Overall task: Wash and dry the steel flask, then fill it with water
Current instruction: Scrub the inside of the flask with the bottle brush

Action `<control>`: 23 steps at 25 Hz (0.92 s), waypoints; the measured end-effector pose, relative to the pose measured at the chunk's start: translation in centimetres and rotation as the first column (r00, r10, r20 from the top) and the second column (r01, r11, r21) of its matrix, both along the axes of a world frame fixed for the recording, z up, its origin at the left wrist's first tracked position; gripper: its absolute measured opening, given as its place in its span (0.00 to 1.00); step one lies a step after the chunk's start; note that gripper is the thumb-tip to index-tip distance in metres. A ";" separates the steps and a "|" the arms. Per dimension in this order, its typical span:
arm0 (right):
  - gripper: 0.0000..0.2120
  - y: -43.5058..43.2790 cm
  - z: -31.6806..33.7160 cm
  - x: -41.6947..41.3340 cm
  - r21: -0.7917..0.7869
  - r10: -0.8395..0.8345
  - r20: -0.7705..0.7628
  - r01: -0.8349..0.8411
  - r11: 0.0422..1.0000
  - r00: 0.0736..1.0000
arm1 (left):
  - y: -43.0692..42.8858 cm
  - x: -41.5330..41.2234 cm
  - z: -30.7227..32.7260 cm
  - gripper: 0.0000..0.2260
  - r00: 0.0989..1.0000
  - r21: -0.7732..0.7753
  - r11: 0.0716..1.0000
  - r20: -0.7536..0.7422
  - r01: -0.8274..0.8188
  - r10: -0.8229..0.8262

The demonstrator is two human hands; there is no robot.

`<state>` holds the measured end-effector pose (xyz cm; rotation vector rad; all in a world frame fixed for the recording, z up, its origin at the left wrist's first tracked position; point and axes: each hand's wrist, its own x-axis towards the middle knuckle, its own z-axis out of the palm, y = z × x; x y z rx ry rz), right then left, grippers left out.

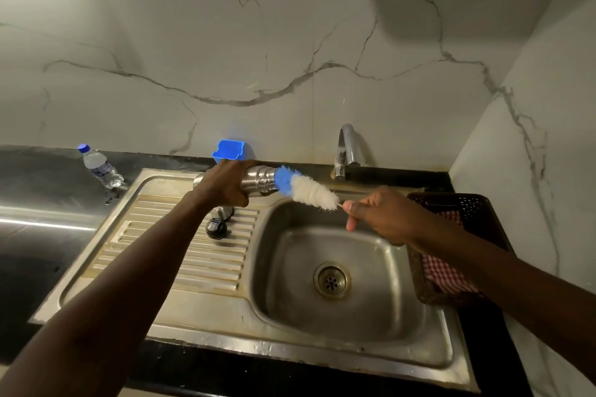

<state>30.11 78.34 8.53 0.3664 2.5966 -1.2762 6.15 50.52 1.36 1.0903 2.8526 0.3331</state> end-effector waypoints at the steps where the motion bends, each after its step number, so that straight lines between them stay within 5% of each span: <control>1: 0.22 0.0 -0.4 0.0 -0.010 0.012 0.009 -0.012 1.000 1.000 | -0.2 -0.1 0.0 0.31 1.000 -0.004 1.000 -0.001 0.012 -0.012; 7: 0.23 1.0 -0.3 0.5 -0.020 -0.039 0.050 0.040 0.999 0.998 | -3.1 -2.4 0.2 0.20 0.968 -0.115 0.973 -0.175 -0.201 0.179; 12: 0.21 1.6 0.1 0.0 -0.048 -0.090 -0.014 0.089 0.995 0.996 | -2.5 -0.7 0.8 0.24 0.972 -0.143 0.963 0.030 -0.228 0.234; 16: 0.09 0.6 -0.6 -0.5 0.152 0.003 -0.242 0.035 0.988 0.970 | 0.8 1.2 0.1 0.29 0.959 -0.018 0.976 0.179 -0.218 0.218; 19: 0.08 -0.2 -1.7 -0.8 0.173 -0.014 -0.410 0.093 0.981 0.912 | 2.9 2.9 1.6 0.36 0.959 0.076 0.972 0.197 -0.222 0.203; 23: 0.10 -2.3 -2.3 -1.1 0.393 0.072 -0.473 0.137 0.909 0.878 | 5.4 6.4 3.6 0.39 0.955 0.262 0.945 0.268 -0.197 0.124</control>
